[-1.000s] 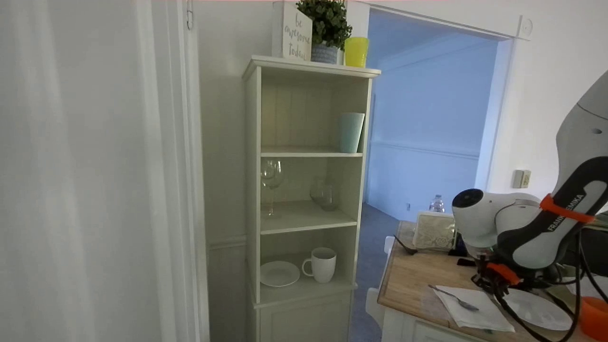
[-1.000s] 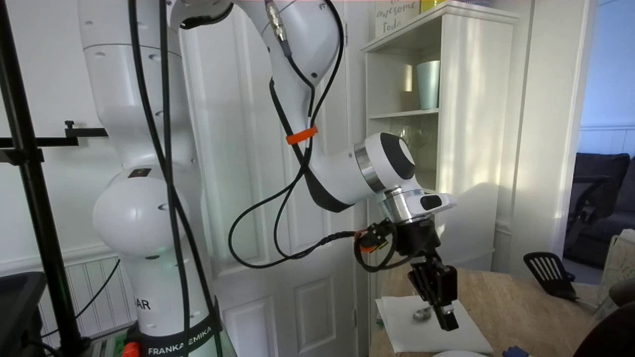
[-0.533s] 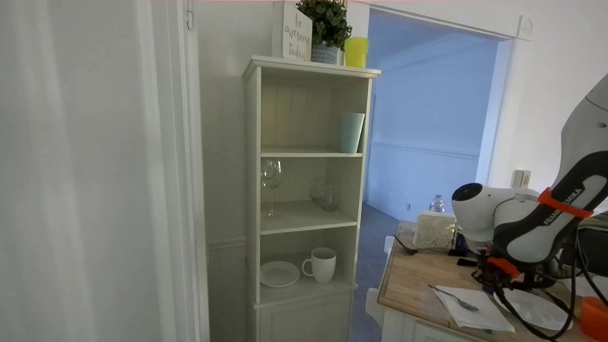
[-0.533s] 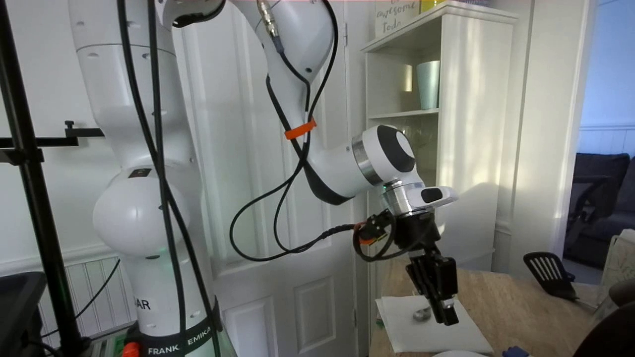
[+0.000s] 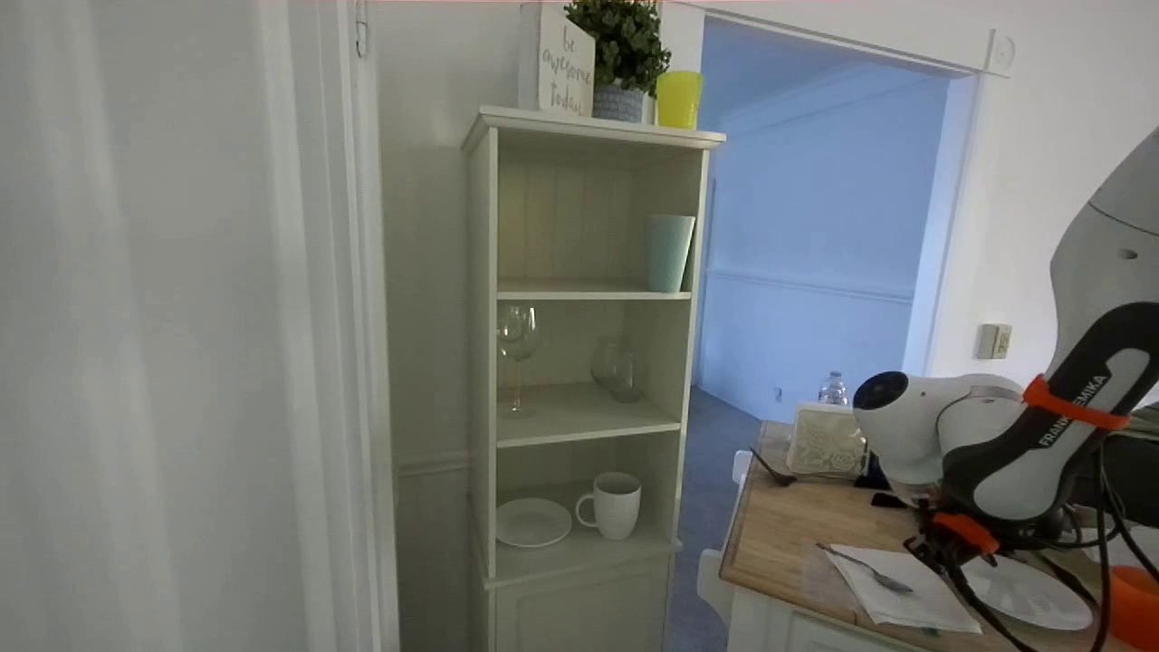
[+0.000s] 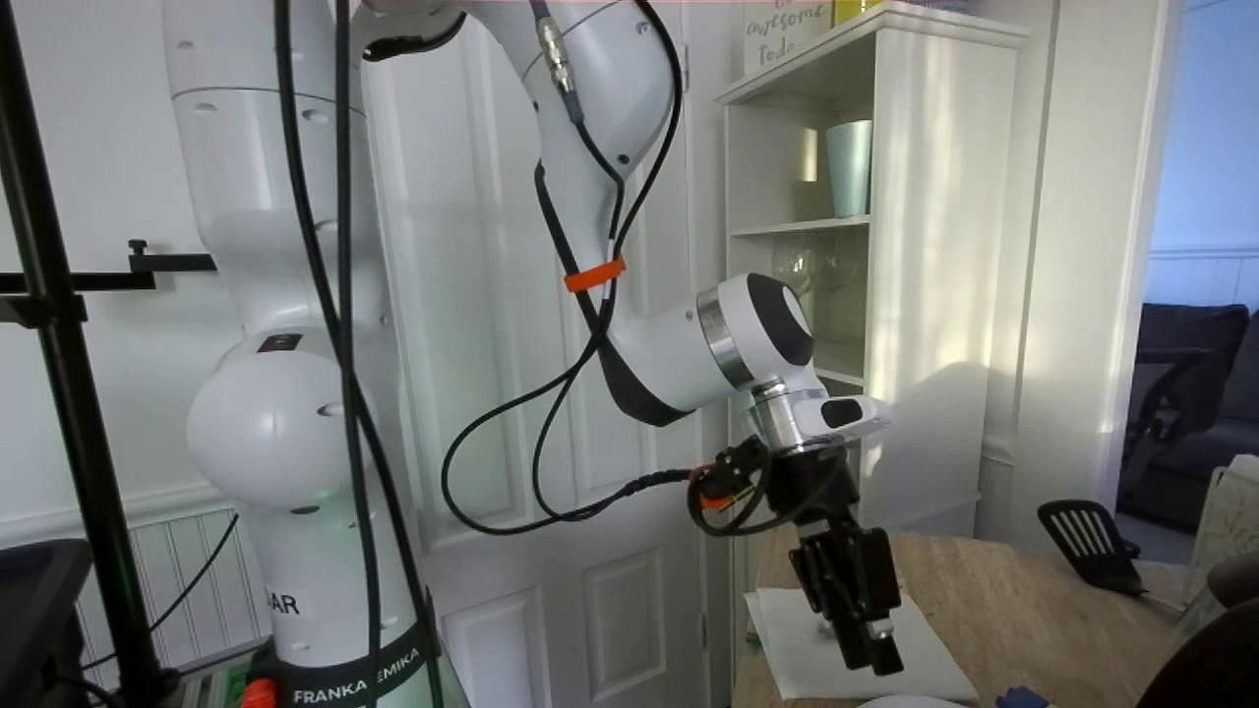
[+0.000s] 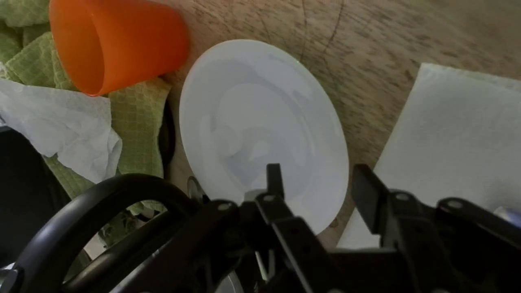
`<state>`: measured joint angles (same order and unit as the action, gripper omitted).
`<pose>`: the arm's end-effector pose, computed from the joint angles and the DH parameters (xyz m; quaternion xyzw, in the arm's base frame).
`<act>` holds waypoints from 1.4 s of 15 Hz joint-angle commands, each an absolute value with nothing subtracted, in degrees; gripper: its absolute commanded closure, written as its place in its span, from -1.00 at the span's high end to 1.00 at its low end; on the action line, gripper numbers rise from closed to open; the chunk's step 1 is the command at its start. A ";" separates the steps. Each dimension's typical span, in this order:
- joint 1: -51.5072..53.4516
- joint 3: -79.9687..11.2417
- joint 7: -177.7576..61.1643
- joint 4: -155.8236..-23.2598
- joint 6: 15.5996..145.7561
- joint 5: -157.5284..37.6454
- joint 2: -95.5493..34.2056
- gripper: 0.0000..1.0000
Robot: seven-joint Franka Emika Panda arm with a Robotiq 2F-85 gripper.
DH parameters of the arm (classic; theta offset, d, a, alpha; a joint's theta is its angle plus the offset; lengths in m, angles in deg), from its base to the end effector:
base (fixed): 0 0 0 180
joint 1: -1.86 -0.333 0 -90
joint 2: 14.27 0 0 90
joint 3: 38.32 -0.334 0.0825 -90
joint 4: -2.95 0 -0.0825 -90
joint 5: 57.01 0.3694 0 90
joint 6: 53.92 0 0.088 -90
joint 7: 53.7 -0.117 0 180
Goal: Pick up the white plate on the table and place it in the bottom shelf of the cabinet
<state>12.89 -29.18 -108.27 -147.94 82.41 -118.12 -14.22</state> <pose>0.3683 -0.1513 0.2537 0.9272 -0.1934 -0.0146 0.3204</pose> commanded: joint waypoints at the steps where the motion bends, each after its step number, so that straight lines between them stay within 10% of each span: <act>1: 12.93 -28.28 -112.51 -147.42 82.67 -122.39 -16.67 -0.27; 5: 12.94 -27.76 -114.32 -147.65 85.15 -123.82 -17.82 0.01; 13: 13.22 -27.13 -114.32 -147.27 86.38 -125.45 -19.43 -0.35; 21: 14.05 -25.69 -113.91 -147.41 91.00 -126.28 -20.07 -0.22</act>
